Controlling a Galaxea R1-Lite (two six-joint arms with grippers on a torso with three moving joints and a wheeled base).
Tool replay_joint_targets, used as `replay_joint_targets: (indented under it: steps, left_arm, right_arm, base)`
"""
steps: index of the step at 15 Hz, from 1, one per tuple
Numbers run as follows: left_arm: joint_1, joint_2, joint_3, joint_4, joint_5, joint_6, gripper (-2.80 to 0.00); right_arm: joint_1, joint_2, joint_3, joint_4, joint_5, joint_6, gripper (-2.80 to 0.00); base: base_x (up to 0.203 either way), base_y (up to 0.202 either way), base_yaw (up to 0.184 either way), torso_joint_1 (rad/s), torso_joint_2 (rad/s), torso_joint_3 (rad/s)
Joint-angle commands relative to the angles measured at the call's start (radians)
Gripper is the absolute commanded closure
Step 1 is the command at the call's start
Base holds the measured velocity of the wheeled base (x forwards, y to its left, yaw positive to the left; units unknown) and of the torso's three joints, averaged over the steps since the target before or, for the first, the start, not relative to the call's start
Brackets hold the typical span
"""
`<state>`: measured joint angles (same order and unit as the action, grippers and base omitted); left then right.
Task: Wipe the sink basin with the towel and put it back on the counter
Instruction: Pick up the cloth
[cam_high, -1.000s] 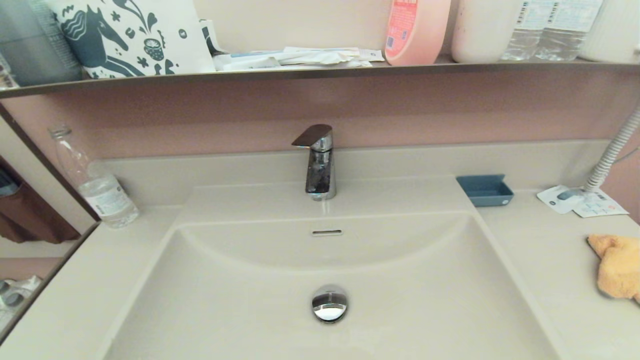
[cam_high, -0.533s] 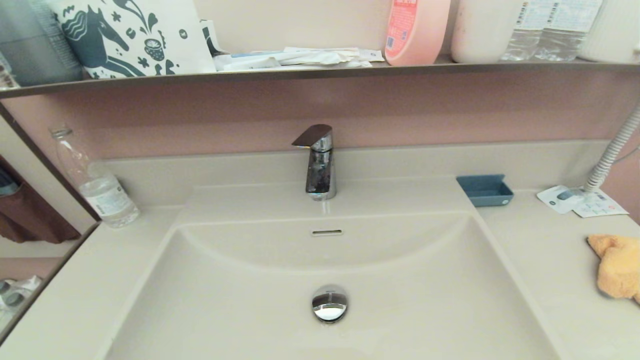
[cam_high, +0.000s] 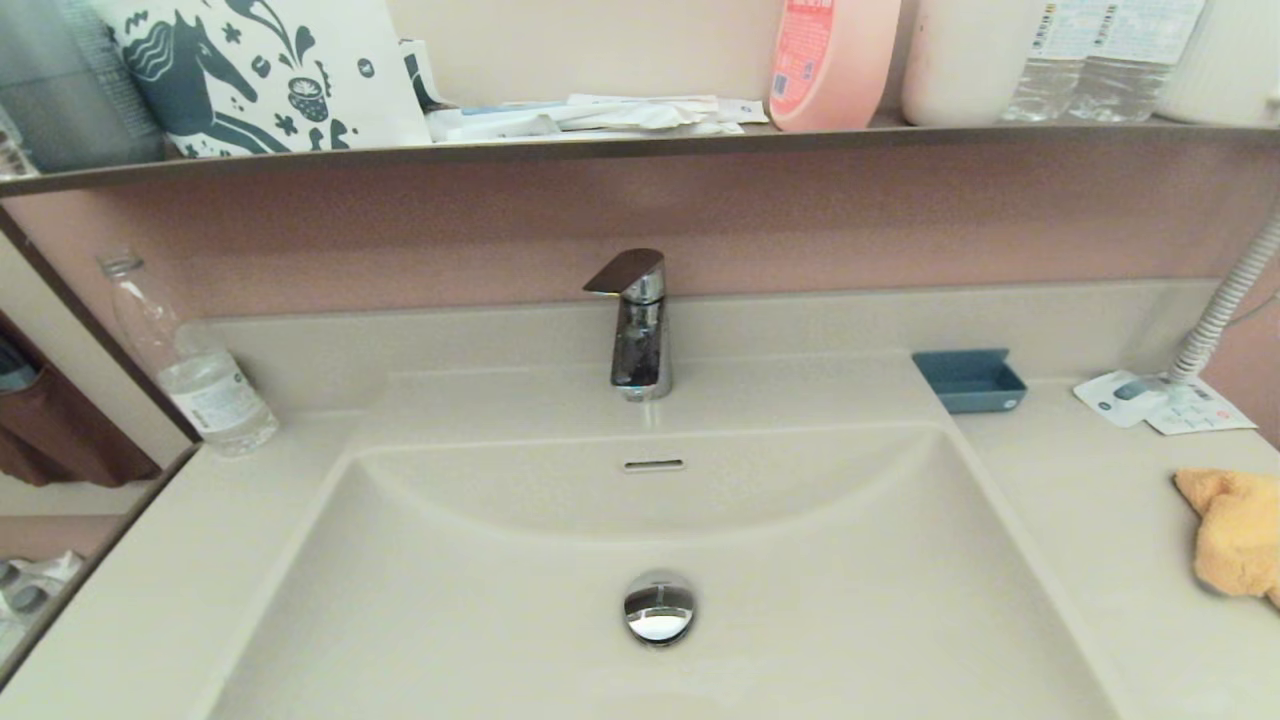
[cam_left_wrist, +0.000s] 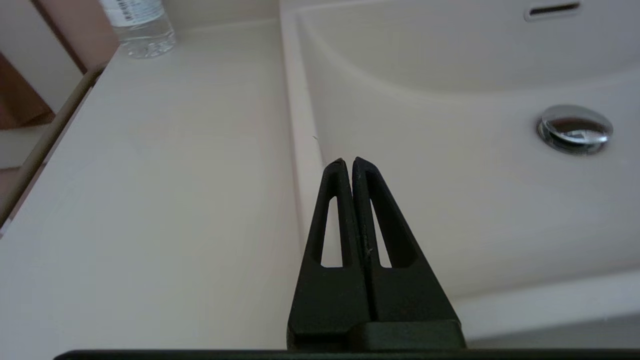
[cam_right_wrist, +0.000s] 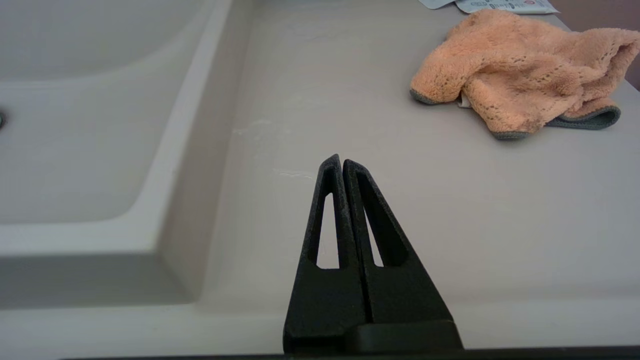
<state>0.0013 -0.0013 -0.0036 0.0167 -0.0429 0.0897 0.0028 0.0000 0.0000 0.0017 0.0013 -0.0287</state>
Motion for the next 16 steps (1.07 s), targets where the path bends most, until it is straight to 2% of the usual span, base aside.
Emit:
replay_joint_targets:
  steps: [1, 2, 4, 5, 9, 16]
  left_arm:
    - [0.000, 0.001, 0.000, -0.001, 0.007, -0.022, 0.00]
    - [0.000, 0.001, -0.002, 0.001, 0.013, -0.053, 0.00]
    - [0.000, 0.001, -0.003, -0.003, 0.022, -0.063, 0.00]
    - [0.002, 0.001, -0.003, -0.004, 0.043, -0.062, 0.00]
    - [-0.001, 0.001, -0.006, 0.006, 0.017, -0.050, 0.00]
    - [0.000, 0.001, -0.003, -0.004, 0.020, -0.054, 0.00]
  right_arm:
    - [0.000, 0.000, 0.000, 0.000, 0.000, 0.000, 0.00]
    - [0.000, 0.000, 0.000, 0.000, 0.000, 0.000, 0.00]
    - [0.000, 0.000, 0.000, 0.000, 0.000, 0.000, 0.00]
    - [0.000, 0.000, 0.000, 0.000, 0.000, 0.000, 0.00]
    - [0.000, 0.000, 0.000, 0.000, 0.000, 0.000, 0.00]
    - [0.000, 0.000, 0.000, 0.000, 0.000, 0.000, 0.00]
  base:
    - [0.000, 0.000, 0.000, 0.000, 0.00, 0.000]
    - [0.000, 0.000, 0.000, 0.000, 0.00, 0.000]
    - [0.000, 0.000, 0.000, 0.000, 0.00, 0.000]
    - [0.000, 0.000, 0.000, 0.000, 0.00, 0.000]
    - [0.000, 0.000, 0.000, 0.000, 0.00, 0.000]
    - [0.000, 0.000, 0.000, 0.000, 0.00, 0.000]
